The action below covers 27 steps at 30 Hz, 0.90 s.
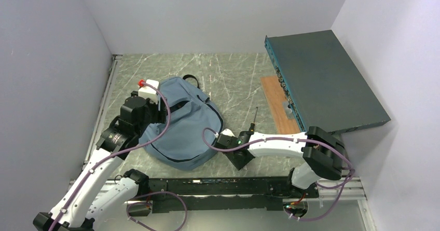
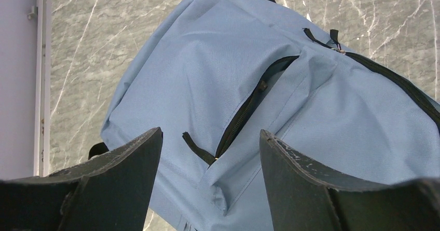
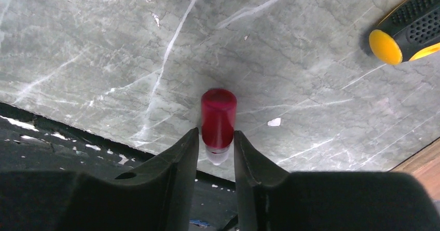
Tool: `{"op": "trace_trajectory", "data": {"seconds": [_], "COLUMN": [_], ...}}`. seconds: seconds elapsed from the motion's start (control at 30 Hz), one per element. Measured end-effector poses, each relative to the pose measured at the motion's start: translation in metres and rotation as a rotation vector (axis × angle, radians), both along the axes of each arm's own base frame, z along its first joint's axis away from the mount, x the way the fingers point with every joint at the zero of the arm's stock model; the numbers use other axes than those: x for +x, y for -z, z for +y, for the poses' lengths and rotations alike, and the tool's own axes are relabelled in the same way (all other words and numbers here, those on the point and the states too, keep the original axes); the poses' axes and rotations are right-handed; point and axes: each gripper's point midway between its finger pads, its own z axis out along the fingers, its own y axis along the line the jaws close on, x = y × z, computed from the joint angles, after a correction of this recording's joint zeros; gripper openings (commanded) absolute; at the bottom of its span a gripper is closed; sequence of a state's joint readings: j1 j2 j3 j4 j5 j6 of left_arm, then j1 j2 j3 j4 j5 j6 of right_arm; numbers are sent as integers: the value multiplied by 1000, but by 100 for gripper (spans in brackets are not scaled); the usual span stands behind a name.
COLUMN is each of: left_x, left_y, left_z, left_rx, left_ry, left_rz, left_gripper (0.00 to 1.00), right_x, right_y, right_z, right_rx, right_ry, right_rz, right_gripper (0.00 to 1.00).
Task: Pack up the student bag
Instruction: Pick up the personal item from the center of the board.
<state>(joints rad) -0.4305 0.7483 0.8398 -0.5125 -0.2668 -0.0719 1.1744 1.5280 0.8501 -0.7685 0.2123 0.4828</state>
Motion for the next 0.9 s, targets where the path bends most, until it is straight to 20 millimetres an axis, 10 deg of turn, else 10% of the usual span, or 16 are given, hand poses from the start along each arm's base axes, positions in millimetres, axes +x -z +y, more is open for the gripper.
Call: {"op": "trace_trajectory", "data": {"seconds": [0.27,0.67,0.9], "left_x": [-2,-7,-14], "left_y": [-2,-14,-26], "left_z": [-1,2,6], "left_rx": [-7,-28,-67], "left_ry": [7,3,-10], "left_rz": [-8,-52,-98], "left_gripper": [74,75,75], "right_x": [4,38,92], "right_y": [-1,-67,-125], "right_z": [2,10,103], "right_rx": [16,228,538], "right_ry": [64,115,64], "right_rz": [-32,-201,-254], "right_gripper": [0,0,0]}}
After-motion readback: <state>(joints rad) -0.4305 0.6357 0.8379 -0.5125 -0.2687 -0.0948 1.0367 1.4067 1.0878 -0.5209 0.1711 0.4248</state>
